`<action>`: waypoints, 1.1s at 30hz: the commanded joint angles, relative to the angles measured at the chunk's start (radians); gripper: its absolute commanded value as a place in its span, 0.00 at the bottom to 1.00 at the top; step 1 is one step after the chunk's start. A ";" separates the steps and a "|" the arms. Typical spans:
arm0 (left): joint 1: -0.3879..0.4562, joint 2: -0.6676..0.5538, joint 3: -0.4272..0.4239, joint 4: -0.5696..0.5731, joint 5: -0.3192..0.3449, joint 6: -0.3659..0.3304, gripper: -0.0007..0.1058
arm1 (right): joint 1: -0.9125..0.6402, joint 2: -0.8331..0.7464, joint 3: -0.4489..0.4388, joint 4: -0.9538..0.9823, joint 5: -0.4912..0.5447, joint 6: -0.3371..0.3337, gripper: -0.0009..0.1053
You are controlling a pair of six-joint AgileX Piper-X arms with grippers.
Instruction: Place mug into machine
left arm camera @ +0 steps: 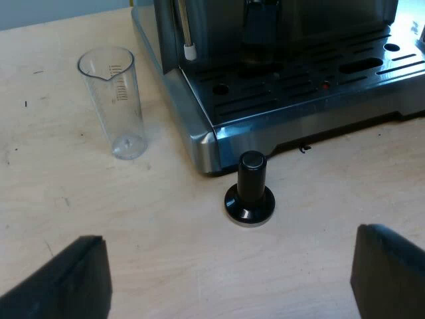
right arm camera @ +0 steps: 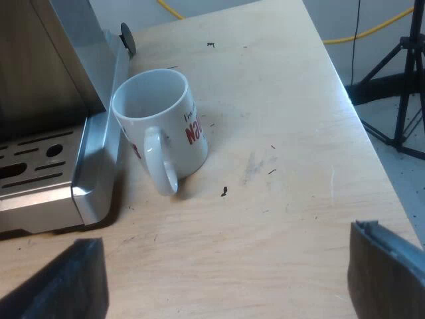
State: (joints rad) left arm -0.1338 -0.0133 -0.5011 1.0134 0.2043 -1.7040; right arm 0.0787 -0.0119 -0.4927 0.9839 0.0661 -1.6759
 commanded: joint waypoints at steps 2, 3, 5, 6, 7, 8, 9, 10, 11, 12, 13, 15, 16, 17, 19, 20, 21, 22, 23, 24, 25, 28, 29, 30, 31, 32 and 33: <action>-0.003 -0.134 -0.005 -0.013 -0.007 -0.001 0.97 | -0.006 -0.038 -0.006 -0.014 0.004 -0.004 0.97; -0.003 -0.134 -0.005 -0.013 -0.007 -0.001 0.97 | -0.006 -0.038 -0.006 -0.014 0.004 -0.004 0.97; -0.003 -0.134 -0.005 -0.013 -0.007 -0.001 0.97 | -0.006 -0.038 -0.006 -0.014 0.004 -0.004 0.97; -0.003 -0.134 -0.005 -0.013 -0.007 -0.001 0.97 | -0.006 -0.038 -0.006 -0.014 0.004 -0.004 0.97; -0.003 -0.134 -0.005 -0.013 -0.007 -0.001 0.97 | -0.006 -0.038 -0.006 -0.014 0.004 -0.004 0.97; -0.003 -0.134 -0.005 -0.013 -0.007 -0.001 0.97 | -0.006 -0.038 -0.006 -0.014 0.004 -0.004 0.97; -0.003 -0.134 -0.005 -0.013 -0.007 -0.001 0.97 | -0.006 -0.038 -0.006 -0.014 0.004 -0.004 0.97; -0.003 -0.134 -0.005 -0.013 -0.007 -0.001 0.97 | -0.006 -0.038 -0.006 -0.014 0.004 -0.004 0.97; -0.003 -0.134 -0.005 -0.013 -0.007 -0.001 0.97 | -0.006 -0.038 -0.006 -0.014 0.004 -0.004 0.97; -0.003 -0.134 -0.005 -0.013 -0.007 -0.001 0.97 | -0.006 -0.038 -0.006 -0.014 0.004 -0.004 0.97; -0.003 -0.134 -0.005 -0.013 -0.007 -0.001 0.97 | -0.006 -0.038 -0.006 -0.014 0.004 -0.004 0.97; -0.003 -0.134 -0.005 -0.013 -0.007 -0.001 0.97 | -0.006 -0.038 -0.006 -0.014 -0.002 -0.004 0.97; -0.003 -0.134 -0.005 -0.013 -0.007 -0.001 0.97 | -0.006 -0.038 -0.006 -0.014 -0.005 -0.008 0.97; -0.003 -0.134 -0.005 -0.013 -0.007 -0.001 0.97 | -0.006 -0.038 -0.006 -0.014 -0.017 -0.018 0.97; -0.003 -0.134 -0.005 -0.013 -0.007 -0.001 0.97 | -0.006 -0.038 -0.006 -0.014 -0.043 -0.037 0.97; -0.003 -0.132 -0.005 -0.018 -0.002 -0.001 0.97 | -0.006 -0.038 -0.006 -0.014 -0.058 -0.045 0.97; -0.003 -0.132 -0.005 -0.020 0.015 -0.001 0.97 | -0.006 -0.038 -0.008 -0.014 -0.066 -0.050 0.97; -0.003 -0.132 -0.005 -0.022 0.026 -0.001 0.97 | -0.006 -0.038 -0.010 -0.011 -0.066 -0.050 0.97; -0.003 -0.132 -0.010 -0.022 0.044 -0.009 0.97 | -0.006 -0.036 -0.016 -0.011 -0.066 -0.050 0.97; -0.003 -0.132 -0.017 -0.022 0.054 -0.019 0.97 | -0.006 -0.034 -0.027 -0.011 -0.066 -0.050 0.97; -0.003 -0.132 -0.021 -0.022 0.055 -0.023 0.97 | -0.006 -0.033 -0.034 -0.011 -0.066 -0.050 0.97; -0.003 -0.127 -0.050 -0.022 0.055 -0.024 0.97 | -0.006 -0.015 -0.072 -0.011 -0.066 -0.056 0.97; -0.003 -0.117 -0.066 -0.022 0.055 -0.024 0.97 | -0.006 -0.003 -0.090 -0.011 -0.066 -0.057 0.97; -0.003 -0.104 -0.083 -0.022 0.055 -0.024 0.97 | -0.006 0.007 -0.105 -0.011 -0.066 -0.057 0.97; -0.003 -0.099 -0.089 -0.022 0.055 -0.024 0.97 | -0.006 0.016 -0.115 -0.011 -0.066 -0.057 0.97; -0.003 -0.081 -0.105 -0.024 0.055 -0.024 0.97 | -0.006 0.031 -0.130 -0.011 -0.066 -0.057 0.97; -0.003 -0.064 -0.121 -0.024 0.057 -0.024 0.97 | -0.006 0.038 -0.137 -0.011 -0.066 -0.057 0.97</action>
State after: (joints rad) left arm -0.1338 -0.0133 -0.5981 1.0069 0.2556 -1.7171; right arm 0.0787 0.0172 -0.6168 0.9839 0.0000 -1.7146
